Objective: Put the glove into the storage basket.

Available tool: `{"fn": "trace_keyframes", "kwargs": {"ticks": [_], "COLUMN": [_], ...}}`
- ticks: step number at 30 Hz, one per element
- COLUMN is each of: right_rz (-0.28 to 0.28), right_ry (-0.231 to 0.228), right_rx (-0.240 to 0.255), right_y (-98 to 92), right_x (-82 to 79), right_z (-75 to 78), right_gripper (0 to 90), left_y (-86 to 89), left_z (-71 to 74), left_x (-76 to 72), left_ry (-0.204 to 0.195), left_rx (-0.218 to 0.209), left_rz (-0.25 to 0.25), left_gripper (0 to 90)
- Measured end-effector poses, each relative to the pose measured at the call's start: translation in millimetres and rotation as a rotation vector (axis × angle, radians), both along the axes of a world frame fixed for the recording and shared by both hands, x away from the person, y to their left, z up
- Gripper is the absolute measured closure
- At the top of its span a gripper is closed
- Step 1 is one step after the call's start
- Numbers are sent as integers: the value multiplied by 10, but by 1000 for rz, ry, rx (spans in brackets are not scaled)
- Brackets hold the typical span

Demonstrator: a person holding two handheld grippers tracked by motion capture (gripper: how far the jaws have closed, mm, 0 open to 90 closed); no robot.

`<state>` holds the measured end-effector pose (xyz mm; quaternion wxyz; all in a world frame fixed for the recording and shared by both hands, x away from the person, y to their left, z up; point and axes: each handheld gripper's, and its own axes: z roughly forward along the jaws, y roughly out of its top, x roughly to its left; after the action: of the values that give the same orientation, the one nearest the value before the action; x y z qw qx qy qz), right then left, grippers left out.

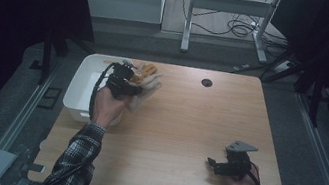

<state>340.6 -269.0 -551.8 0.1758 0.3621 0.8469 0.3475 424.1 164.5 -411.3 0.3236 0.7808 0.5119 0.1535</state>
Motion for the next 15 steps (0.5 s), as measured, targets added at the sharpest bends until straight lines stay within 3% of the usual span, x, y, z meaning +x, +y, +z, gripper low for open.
{"fn": "trace_keyframes", "kwargs": {"ticks": [15], "right_rz": [0], "right_ry": [0], "right_rx": [0], "right_y": [0], "right_x": [0], "right_z": [0], "right_gripper": [125], "left_y": [554], "left_z": [44], "left_x": [78], "left_ry": [-23], "left_rx": [2], "left_rz": [148], "left_gripper": [643]}}
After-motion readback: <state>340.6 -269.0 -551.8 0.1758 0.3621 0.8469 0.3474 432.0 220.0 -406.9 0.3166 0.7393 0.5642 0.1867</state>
